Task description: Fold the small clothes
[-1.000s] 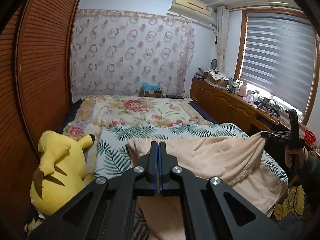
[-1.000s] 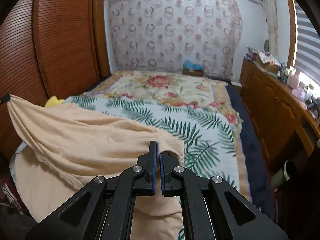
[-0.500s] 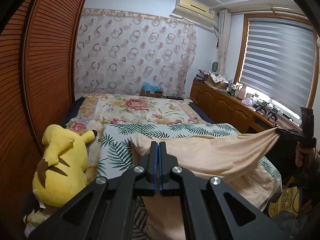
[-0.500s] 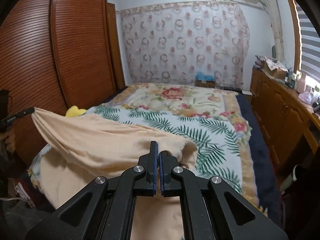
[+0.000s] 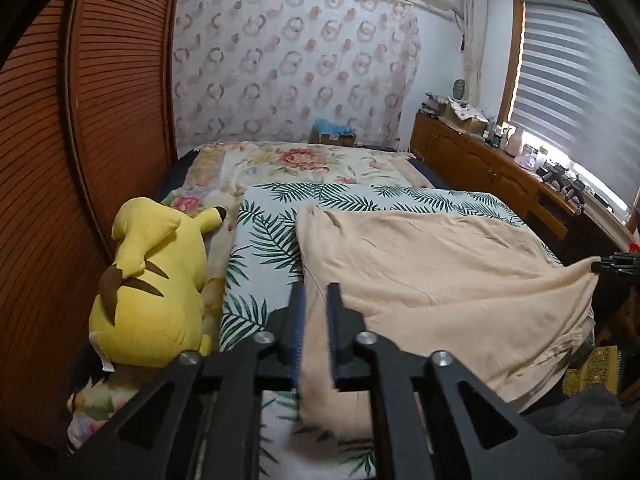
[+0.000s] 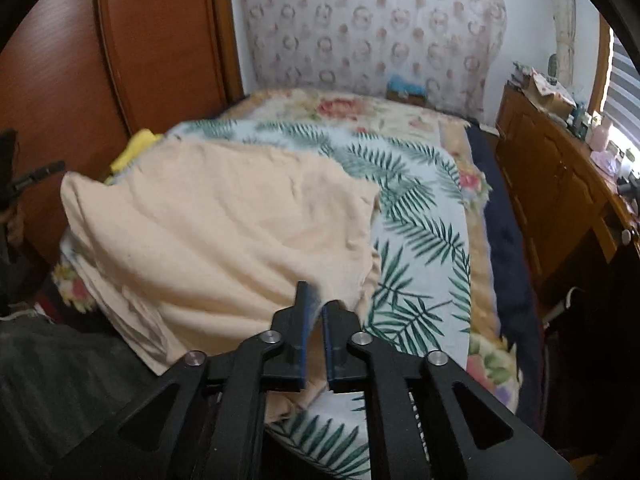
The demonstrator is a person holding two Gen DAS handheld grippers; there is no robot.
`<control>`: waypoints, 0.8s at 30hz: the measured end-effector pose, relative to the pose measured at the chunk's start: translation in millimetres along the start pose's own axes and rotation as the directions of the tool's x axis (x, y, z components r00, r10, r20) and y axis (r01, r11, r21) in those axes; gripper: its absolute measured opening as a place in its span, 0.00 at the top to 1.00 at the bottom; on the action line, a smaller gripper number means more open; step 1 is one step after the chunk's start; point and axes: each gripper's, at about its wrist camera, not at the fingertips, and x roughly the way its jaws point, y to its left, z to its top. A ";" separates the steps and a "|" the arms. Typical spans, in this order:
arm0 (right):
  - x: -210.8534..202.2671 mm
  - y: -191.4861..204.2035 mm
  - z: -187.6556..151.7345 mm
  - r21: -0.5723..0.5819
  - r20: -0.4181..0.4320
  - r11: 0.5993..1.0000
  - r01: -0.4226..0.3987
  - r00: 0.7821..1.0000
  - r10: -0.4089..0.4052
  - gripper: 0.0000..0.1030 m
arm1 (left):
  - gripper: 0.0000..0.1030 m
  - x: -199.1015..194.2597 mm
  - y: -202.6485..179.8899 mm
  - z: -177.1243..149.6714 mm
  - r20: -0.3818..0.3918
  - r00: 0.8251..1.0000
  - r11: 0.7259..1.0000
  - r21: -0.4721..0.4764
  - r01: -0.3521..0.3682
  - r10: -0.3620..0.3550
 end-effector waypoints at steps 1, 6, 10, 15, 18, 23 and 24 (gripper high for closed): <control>2.8 -0.7 0.5 -0.007 -0.001 1.000 0.012 1.000 -0.012 0.85 | 0.84 5.2 0.2 2.5 -0.005 1.000 1.000 0.004 -0.005 0.005; 20.0 -15.1 21.1 -0.014 0.049 0.998 0.067 0.997 -0.067 0.41 | 0.83 48.2 -1.8 23.7 -0.060 0.998 1.000 0.006 0.022 -0.021; 39.5 -28.4 46.9 -0.006 0.083 0.997 0.081 0.993 -0.081 0.41 | 0.83 97.3 -6.3 42.8 -0.121 0.993 0.999 0.024 0.022 -0.019; 72.8 -42.4 73.6 -0.008 0.080 0.998 0.069 0.994 -0.069 0.33 | 0.83 147.4 -10.5 56.2 -0.192 0.981 0.999 0.026 0.027 -0.022; 112.7 -57.3 81.3 0.035 0.020 0.999 0.032 0.999 -0.032 0.33 | 0.83 180.8 -5.5 63.3 -0.238 0.971 1.000 0.019 0.008 -0.004; 161.8 -74.3 83.2 0.091 -0.052 0.996 -0.004 0.999 0.009 0.33 | 0.83 211.8 -1.3 69.5 -0.280 0.960 1.000 0.022 0.001 0.005; 170.0 -76.3 82.9 0.098 -0.068 0.995 -0.014 0.997 0.021 0.33 | 0.83 216.2 -0.6 69.4 -0.289 0.957 1.000 0.022 0.000 0.006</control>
